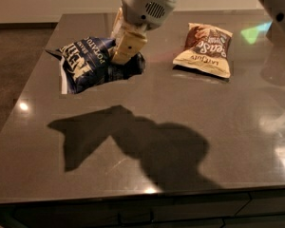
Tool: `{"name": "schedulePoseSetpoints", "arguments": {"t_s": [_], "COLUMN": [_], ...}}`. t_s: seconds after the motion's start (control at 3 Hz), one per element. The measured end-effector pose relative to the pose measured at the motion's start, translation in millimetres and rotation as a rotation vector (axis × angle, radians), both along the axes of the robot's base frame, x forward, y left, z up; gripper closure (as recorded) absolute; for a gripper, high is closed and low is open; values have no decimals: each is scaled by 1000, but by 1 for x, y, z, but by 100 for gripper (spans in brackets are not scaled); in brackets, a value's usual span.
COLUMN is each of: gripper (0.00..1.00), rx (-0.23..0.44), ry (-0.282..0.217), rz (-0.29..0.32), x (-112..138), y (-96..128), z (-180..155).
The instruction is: Pick blue chip bag
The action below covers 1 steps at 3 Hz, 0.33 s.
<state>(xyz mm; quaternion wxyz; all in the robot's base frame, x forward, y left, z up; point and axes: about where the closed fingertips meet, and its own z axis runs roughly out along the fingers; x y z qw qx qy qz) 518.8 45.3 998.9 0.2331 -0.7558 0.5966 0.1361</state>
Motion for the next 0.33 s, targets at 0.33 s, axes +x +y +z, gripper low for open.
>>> {"name": "schedulePoseSetpoints", "arguments": {"t_s": [0.33], "gripper": [100], "rx": [0], "ry": [0], "rz": [0], "x": [0], "y": [0], "z": [0]}}
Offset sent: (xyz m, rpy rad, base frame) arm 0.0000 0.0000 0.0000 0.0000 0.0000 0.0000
